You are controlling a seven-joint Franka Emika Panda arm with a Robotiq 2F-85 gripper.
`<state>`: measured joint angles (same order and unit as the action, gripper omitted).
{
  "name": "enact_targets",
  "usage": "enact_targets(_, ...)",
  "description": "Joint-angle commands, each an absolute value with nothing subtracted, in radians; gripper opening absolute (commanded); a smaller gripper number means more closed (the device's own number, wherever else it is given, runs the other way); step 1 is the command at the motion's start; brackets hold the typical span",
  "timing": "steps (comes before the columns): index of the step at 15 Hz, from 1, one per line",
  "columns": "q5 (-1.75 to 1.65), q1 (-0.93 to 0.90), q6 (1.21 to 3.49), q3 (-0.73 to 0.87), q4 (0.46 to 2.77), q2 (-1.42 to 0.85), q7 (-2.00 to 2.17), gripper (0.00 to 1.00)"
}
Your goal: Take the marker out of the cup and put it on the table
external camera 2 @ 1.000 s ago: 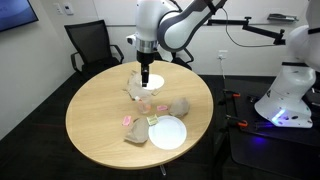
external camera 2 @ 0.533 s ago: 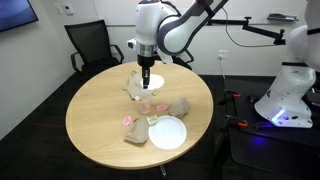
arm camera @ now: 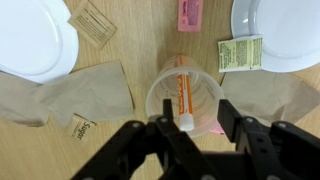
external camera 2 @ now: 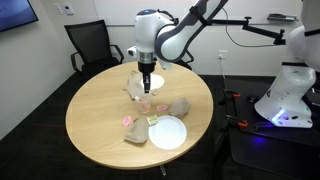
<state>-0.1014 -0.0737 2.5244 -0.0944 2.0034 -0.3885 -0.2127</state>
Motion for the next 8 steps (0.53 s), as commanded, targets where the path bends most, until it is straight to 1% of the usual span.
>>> enact_targets(1, -0.068, -0.05, 2.547, -0.116, 1.962, -0.43, -0.259, 0.5)
enact_targets(6, -0.04, -0.043, 2.55, -0.132, 1.929, -0.471, -0.291, 0.49)
enact_targets(8, -0.032, -0.04, 2.553, -0.137, 1.917, -0.487, -0.29, 0.46)
